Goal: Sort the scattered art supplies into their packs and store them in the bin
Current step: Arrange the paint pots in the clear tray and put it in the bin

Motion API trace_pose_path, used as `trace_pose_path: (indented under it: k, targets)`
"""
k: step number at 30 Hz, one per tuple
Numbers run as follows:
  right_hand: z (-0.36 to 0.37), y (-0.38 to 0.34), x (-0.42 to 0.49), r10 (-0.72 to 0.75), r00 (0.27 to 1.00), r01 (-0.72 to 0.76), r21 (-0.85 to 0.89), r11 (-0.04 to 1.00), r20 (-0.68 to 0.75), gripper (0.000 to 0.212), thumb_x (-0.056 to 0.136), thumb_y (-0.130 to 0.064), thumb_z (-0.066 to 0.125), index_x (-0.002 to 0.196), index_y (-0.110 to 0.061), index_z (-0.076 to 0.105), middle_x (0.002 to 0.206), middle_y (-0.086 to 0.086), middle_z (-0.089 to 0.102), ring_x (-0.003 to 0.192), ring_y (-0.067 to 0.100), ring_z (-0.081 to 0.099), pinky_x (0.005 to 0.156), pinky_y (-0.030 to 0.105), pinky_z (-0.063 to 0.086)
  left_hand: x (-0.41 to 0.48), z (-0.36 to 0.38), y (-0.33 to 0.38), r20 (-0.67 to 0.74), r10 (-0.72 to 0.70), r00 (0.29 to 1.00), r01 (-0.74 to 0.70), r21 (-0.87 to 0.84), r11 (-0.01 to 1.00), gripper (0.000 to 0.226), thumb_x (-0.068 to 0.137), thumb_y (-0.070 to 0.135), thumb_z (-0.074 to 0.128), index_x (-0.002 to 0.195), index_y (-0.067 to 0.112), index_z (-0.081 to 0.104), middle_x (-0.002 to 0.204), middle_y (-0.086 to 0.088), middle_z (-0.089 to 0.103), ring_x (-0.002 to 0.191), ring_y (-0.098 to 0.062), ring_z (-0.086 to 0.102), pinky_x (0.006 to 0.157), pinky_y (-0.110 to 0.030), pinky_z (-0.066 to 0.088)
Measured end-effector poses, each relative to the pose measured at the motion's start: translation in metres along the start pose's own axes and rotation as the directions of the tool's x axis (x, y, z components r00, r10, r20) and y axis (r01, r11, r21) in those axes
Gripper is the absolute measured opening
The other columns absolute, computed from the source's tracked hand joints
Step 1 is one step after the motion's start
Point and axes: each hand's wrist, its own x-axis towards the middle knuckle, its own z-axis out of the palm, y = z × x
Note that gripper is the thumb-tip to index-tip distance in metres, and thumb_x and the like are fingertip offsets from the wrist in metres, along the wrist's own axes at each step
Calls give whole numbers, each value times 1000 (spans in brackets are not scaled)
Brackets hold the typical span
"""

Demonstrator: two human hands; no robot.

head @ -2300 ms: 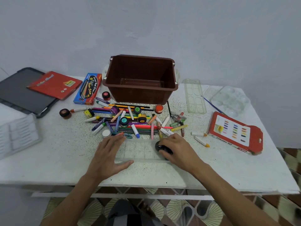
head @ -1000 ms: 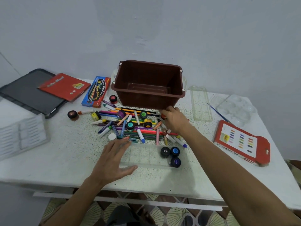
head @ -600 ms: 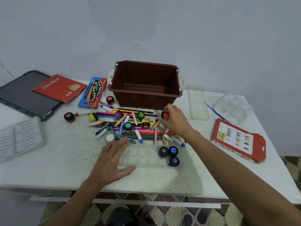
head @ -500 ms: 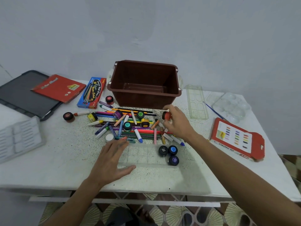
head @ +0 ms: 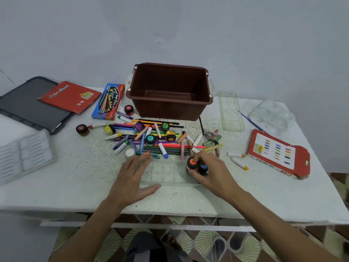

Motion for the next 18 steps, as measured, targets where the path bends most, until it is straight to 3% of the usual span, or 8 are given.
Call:
trace_pose_path:
  k: [6,13,18]
  targets:
    - [16,7,-19,-117,993,117,-107,987,3,24,86,-22,71,99,-19,52,102,-8,52,88,8,47,75,11,37,-1,1,-1,21,-15,1000,15,-5,1000,83,77,67,66,138,13,51,143,-3,47,128,-25,43,107,-41,39]
    - [26,16,-25,-199,978,179,-236,955,-65,22,85,-22,73,98,-15,56,102,-2,55,89,17,46,74,23,39,0,0,1,25,-28,999,27,9,1000,83,77,69,61,138,14,51,143,-2,46,129,-22,40,107,-35,33]
    - [32,22,-27,-233,970,203,-304,931,-67,19,88,-31,63,98,-16,59,101,-2,59,84,19,46,71,32,44,0,0,1,35,-34,999,34,13,999,83,77,70,62,137,14,52,143,-1,46,129,-21,40,107,-34,32]
